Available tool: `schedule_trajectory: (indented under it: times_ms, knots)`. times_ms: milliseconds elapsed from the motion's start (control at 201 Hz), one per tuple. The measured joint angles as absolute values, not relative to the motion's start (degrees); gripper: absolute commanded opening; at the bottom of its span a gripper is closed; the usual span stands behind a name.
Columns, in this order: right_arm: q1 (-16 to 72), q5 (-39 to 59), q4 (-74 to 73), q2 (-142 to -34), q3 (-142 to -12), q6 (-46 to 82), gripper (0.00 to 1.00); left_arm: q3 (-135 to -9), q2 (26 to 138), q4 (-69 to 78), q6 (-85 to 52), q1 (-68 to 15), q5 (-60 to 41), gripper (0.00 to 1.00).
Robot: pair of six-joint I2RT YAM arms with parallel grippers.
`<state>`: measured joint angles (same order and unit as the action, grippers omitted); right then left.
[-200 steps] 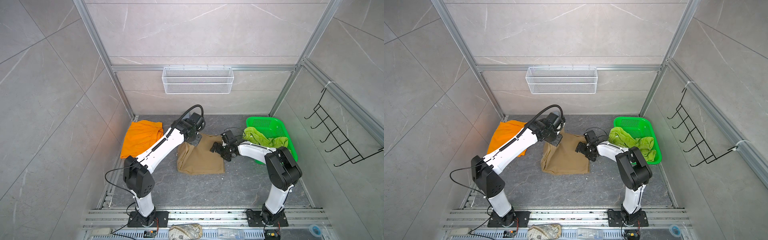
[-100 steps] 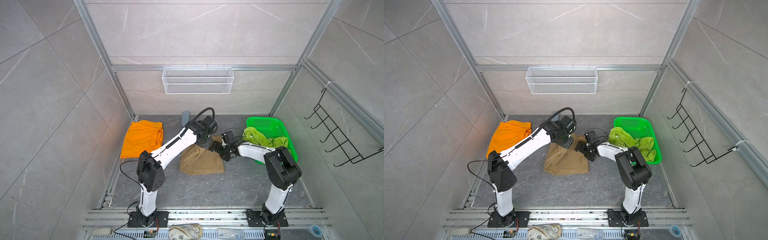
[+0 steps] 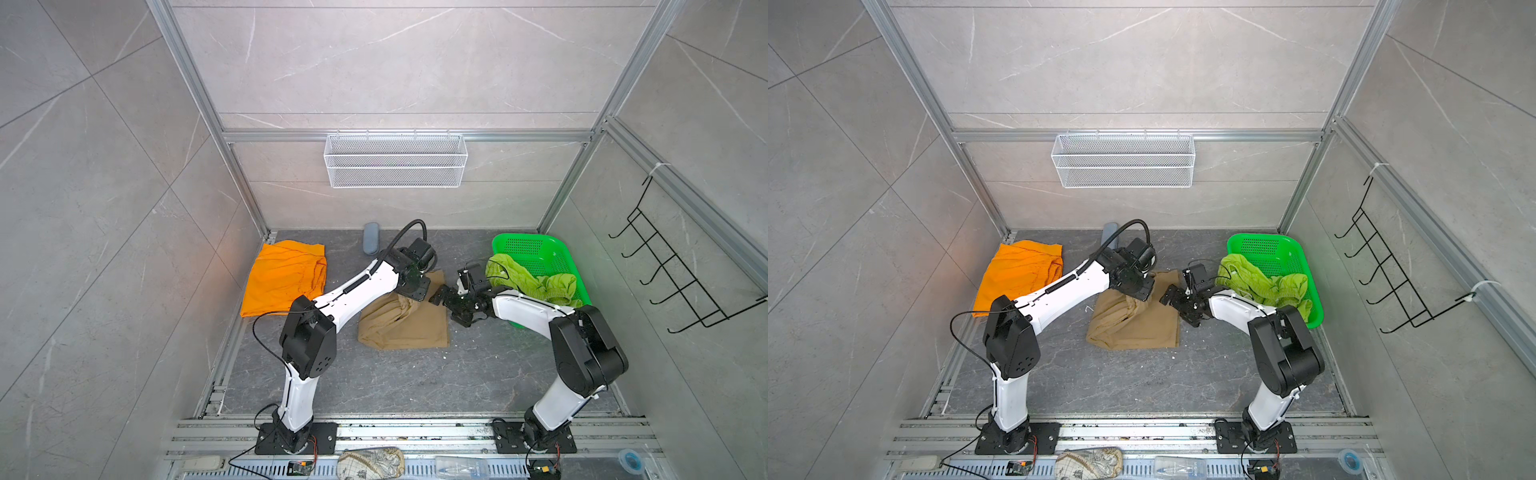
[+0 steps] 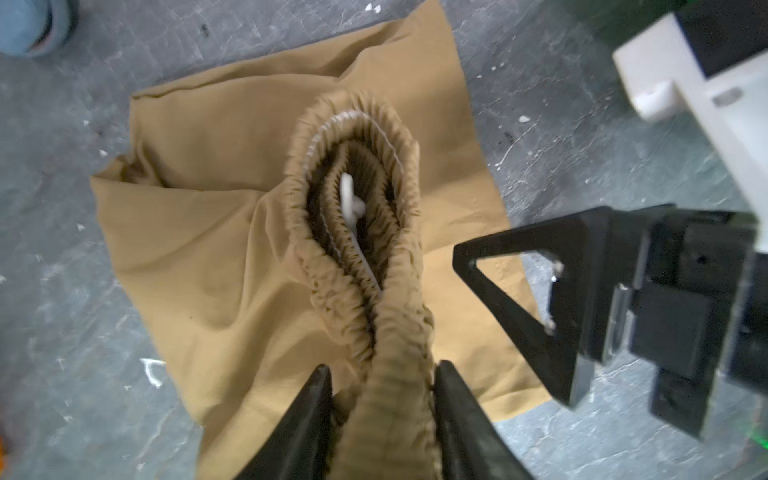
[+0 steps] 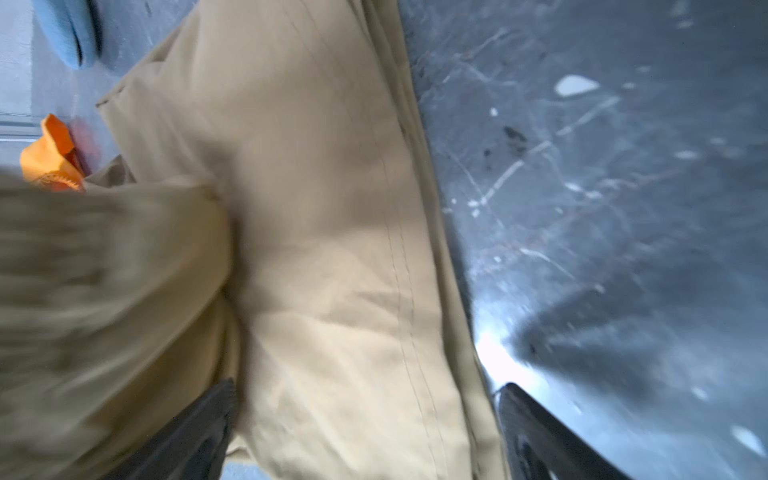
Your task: Fold and stack the shorts
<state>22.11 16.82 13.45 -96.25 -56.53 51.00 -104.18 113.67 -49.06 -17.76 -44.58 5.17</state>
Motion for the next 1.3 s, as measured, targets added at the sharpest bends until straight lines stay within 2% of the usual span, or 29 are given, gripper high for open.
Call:
schedule_trajectory:
  times_ms: [95,110,269,518,638,867,961,1021,1146,1210,1305]
  knots:
    - [21.98,17.15,13.89,-94.15,-55.92,51.00,1.00,-104.03,113.49,-46.74,-18.48,-43.59,4.51,0.98]
    - [21.98,17.28,13.89,-93.78,-55.79,51.00,1.00,-103.88,113.38,-46.30,-18.46,-43.33,4.56,0.99]
    - [22.00,18.24,14.15,-91.53,-55.37,50.70,1.00,-99.26,109.23,-42.46,-19.14,-39.77,4.54,1.00]
    - [24.10,18.63,16.86,-92.97,-56.60,47.70,1.00,-84.42,97.41,-34.37,-24.36,-32.03,1.19,1.00]
    - [26.15,18.22,17.85,-96.51,-59.42,46.15,0.99,-75.29,94.35,-29.80,-28.60,-31.90,-1.72,1.00]
    - [26.76,16.88,19.49,-103.48,-67.00,43.81,0.90,-60.77,89.52,-24.43,-36.18,-32.53,-6.13,1.00]
    - [26.70,15.88,19.66,-106.76,-70.41,43.09,0.79,-57.34,86.94,-22.15,-38.68,-32.49,-7.01,1.00]
    - [26.61,15.42,19.75,-108.92,-72.31,42.54,0.69,-55.20,85.30,-20.38,-40.27,-32.49,-7.79,1.00]
    - [26.41,15.03,19.92,-112.99,-75.83,41.91,0.37,-50.48,83.13,-16.80,-43.75,-32.49,-9.23,1.00]
    - [26.28,15.03,20.23,-114.06,-77.17,42.46,0.23,-47.88,82.83,-14.94,-45.36,-32.51,-9.85,1.00]
    - [26.24,15.40,21.76,-114.54,-80.23,42.44,0.14,-43.94,82.76,-13.15,-47.27,-32.62,-10.68,1.00]
